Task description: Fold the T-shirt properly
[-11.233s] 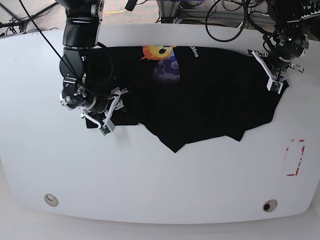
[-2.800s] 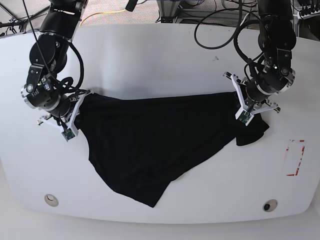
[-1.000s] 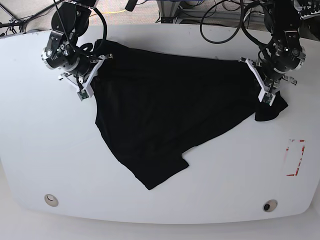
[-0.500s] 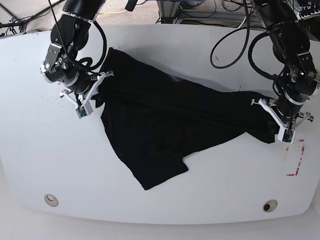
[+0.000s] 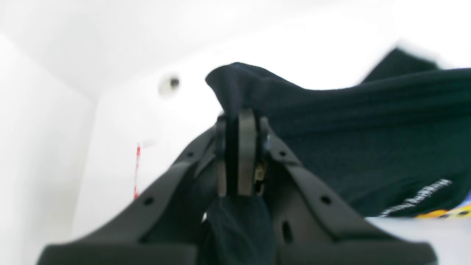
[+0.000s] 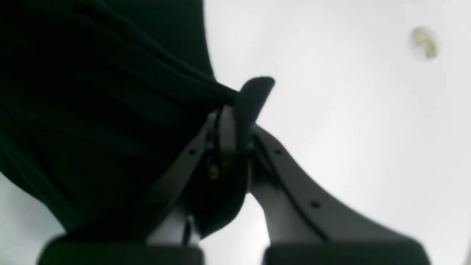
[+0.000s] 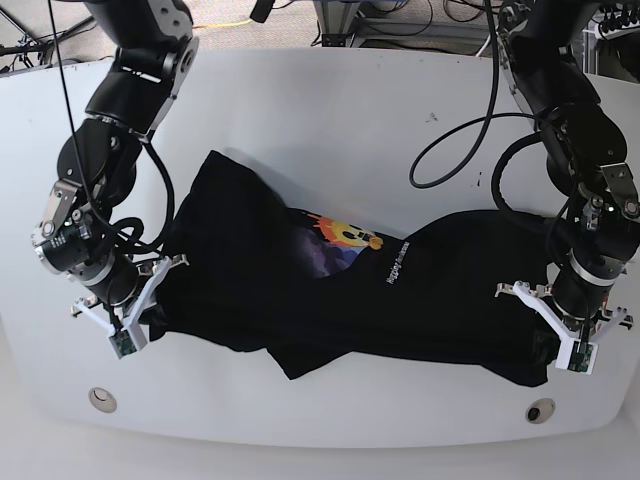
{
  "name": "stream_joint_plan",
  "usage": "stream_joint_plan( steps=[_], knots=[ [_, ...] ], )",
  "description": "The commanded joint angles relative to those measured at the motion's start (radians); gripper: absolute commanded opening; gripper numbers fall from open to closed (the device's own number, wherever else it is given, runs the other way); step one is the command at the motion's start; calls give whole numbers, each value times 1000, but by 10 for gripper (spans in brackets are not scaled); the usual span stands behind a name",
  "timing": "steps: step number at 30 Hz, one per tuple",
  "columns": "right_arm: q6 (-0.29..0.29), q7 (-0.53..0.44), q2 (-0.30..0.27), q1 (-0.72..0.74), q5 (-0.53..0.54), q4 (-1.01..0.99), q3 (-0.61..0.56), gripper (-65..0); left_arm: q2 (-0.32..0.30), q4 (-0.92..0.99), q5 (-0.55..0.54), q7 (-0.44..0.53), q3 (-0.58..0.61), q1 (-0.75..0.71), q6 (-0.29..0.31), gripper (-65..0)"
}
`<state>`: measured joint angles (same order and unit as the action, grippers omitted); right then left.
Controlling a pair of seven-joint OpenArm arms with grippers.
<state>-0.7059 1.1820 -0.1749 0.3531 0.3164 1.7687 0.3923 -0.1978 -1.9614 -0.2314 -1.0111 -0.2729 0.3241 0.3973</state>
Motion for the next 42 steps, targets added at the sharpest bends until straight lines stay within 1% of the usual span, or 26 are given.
stream_joint_plan(
  steps=[1,3,4,6,8,10,11,14,18,21,23,25,26,31,34,36,38,42],
  knots=[
    [8,-4,-76,103,-33,-20,-46,-650,-21,15,45,19,21,66,-70,-650],
    [8,-4,-108,171,-33,-39,-89,-650,-22,23,45,19,45,111,-94,-650],
    [8,-3,-120,197,-33,-43,-106,-650,-22,23,45,19,51,129,-97,-650],
    [8,-3,-154,255,-33,-43,-143,-650,-22,23,45,18,54,157,-99,-650],
    [8,-3,-193,329,-33,-54,-220,-650,-22,23,45,4,57,200,-99,-650],
    [8,-1,-222,386,-32,-72,-269,-650,-24,23,45,-2,57,232,-99,-650],
    [8,-1,-248,436,-27,-88,-303,-650,-24,23,45,-4,57,257,-99,-650],
    [8,-1,-289,533,-27,-111,-370,-650,-25,23,45,-4,59,313,-99,-650],
    [8,17,-332,671,-27,-135,-465,-650,-75,24,45,-28,60,404,-99,-650],
    [8,19,-340,749,-27,-184,-505,-650,-76,29,45,-28,73,470,-99,-650],
    [8,20,-341,779,-27,-189,-507,-650,-84,29,45,-30,94,511,-99,-650],
    [8,29,-343,821,-27,-192,-505,-650,-118,29,57,-31,116,576,-102,-650],
    [8,42,-343,849,-27,-194,-505,-650,-127,40,68,-31,125,603,-102,-650],
    [8,92,-343,946,-29,-208,-508,-650,-131,150,103,-25,191,755,-99,-650],
    [8,140,-343,952,-32,-177,-508,-650,-134,155,103,-25,208,761,-99,-650],
    [8,149,-343,952,-33,-163,-508,-650,-156,155,103,-27,226,758,-99,-650],
    [8,149,-343,898,-33,-157,-507,-650,-171,155,102,-25,249,706,-99,-650],
    [8,151,-343,797,-32,-119,-493,-650,-173,102,103,-27,255,594,-99,-650]
  ],
)
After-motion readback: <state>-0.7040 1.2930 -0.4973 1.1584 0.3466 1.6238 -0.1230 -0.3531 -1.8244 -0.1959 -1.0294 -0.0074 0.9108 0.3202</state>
